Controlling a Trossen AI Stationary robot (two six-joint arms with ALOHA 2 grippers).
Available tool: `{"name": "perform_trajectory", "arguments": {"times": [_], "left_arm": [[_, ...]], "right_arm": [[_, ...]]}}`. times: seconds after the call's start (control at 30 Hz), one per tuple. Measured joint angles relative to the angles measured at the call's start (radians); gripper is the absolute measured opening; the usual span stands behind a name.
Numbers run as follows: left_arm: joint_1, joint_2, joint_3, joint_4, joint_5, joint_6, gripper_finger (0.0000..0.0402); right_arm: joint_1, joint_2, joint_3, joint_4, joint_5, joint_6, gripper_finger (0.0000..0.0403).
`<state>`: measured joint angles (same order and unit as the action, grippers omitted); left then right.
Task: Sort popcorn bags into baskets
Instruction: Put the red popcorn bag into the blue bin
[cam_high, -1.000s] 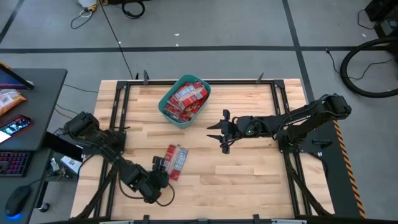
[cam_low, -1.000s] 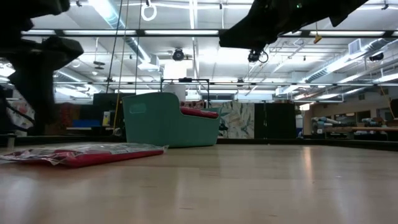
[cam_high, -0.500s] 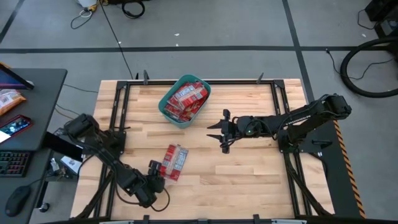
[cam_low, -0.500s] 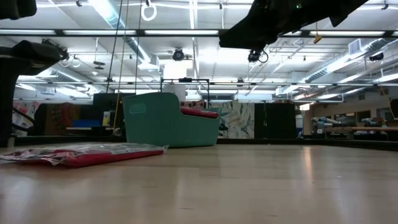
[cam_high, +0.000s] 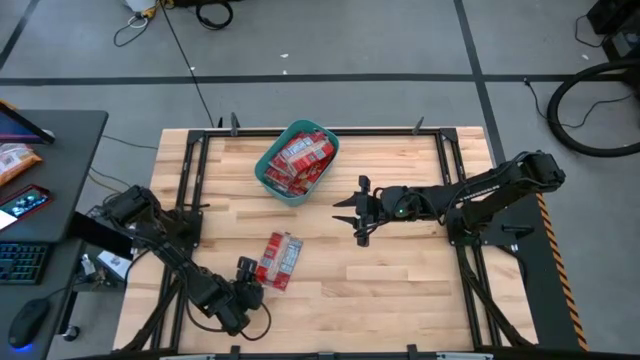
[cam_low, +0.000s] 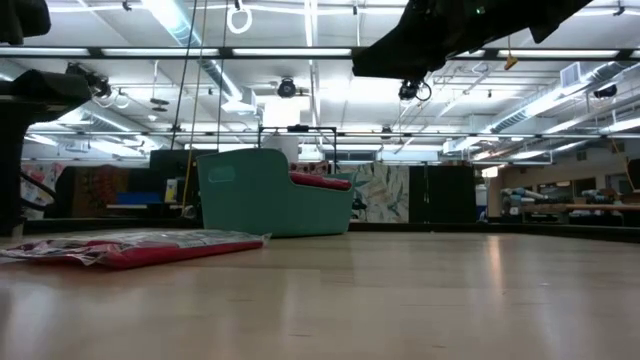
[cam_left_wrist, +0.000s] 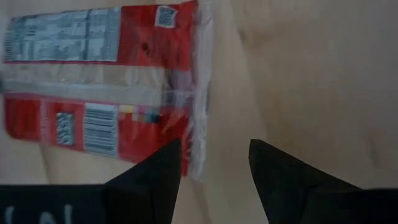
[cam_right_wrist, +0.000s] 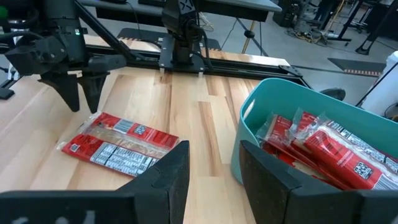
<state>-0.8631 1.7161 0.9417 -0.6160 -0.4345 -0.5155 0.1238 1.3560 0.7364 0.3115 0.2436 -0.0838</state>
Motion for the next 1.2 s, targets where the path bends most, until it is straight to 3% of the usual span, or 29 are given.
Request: {"name": "perform_trajectory", "arguments": {"times": [0.67,0.8,1.07,1.2], "left_arm": [[0.008,0.093,0.004,-0.041,-0.132,0.001,0.0184],[0.008,0.095,0.003,-0.040,-0.123,-0.015,0.0142],[0.010,0.099,-0.002,-0.048,-0.140,-0.030,0.0019],[0.012,0.077,-0.002,-0.070,-0.132,-0.073,0.0008]], "right_arm": [[0.001,0.000,0.000,0.003,-0.002,-0.005,0.0144],[0.001,0.000,0.000,0.004,-0.005,0.000,0.0144],[0.001,0.000,0.000,0.010,-0.005,0.000,0.0144],[0.001,0.001,0.000,0.010,-0.055,0.009,0.0144]]}}
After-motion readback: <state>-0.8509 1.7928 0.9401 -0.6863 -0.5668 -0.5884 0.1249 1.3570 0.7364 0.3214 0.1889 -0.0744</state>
